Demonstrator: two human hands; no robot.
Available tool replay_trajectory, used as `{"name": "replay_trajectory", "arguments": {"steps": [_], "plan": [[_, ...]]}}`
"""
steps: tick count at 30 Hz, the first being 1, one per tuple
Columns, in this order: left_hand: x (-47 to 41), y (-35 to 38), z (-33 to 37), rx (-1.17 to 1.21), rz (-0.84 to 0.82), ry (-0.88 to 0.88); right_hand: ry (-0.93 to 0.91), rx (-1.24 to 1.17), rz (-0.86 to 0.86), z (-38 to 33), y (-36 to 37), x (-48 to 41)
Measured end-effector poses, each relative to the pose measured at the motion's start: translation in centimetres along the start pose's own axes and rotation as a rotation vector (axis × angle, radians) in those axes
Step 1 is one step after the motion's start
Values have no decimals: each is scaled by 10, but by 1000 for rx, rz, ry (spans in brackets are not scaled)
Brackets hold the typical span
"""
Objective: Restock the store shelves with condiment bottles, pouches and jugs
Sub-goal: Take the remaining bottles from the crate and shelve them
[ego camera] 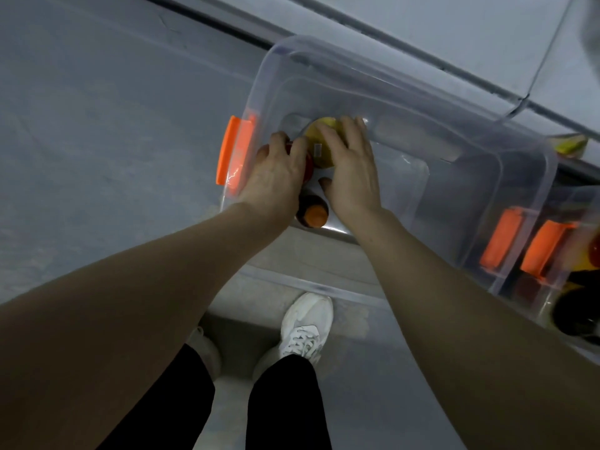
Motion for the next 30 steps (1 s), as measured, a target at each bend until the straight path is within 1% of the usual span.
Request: {"name": "replay_trajectory", "arguments": {"steps": [2,4,7,9,11,14,16,18,21,22,24,28,30], "plan": [[2,-4,3,-10,-3,-10,-36,-72,-9,-3,1,10],[7,-14,11,-25,34,7,-42,-170,-35,-4,2,18],[18,-31,26,-102,86,76,9,-406,-26,-6,-7,31],[25,-42,30,-96,91,100,62,-497,-32,-11,-16,39],[30,-56,30,29,91,91,87,-561,-46,-17,-28,44],[39,-86,29,298,116,69,133,-681,-72,-25,-54,51],[44,-107,26,475,96,32,175,-832,-91,-28,-71,56],[50,-125,26,663,15,21,213,-988,-92,-36,-90,65],[65,-144,32,1027,-134,-36,231,-1119,-72,-49,-113,83],[72,-150,35,1113,-176,-57,244,-1161,-62,-55,-122,90],[89,-168,40,1182,-251,-26,285,-1254,-47,-65,-140,107],[126,-193,49,1259,-392,85,342,-1332,-29,-85,-168,134],[149,-214,56,1274,-378,117,338,-1389,-13,-102,-189,150]]}}
Point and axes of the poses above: each hand's wrist, its own x-axis away from the middle knuckle, its own y-axis out of the palm, z = x × y, the point moved 7 cm from there along -x, towards the middle knuckle, and after that the axes turned 8 degrees about -x, right-handed, at the moved point
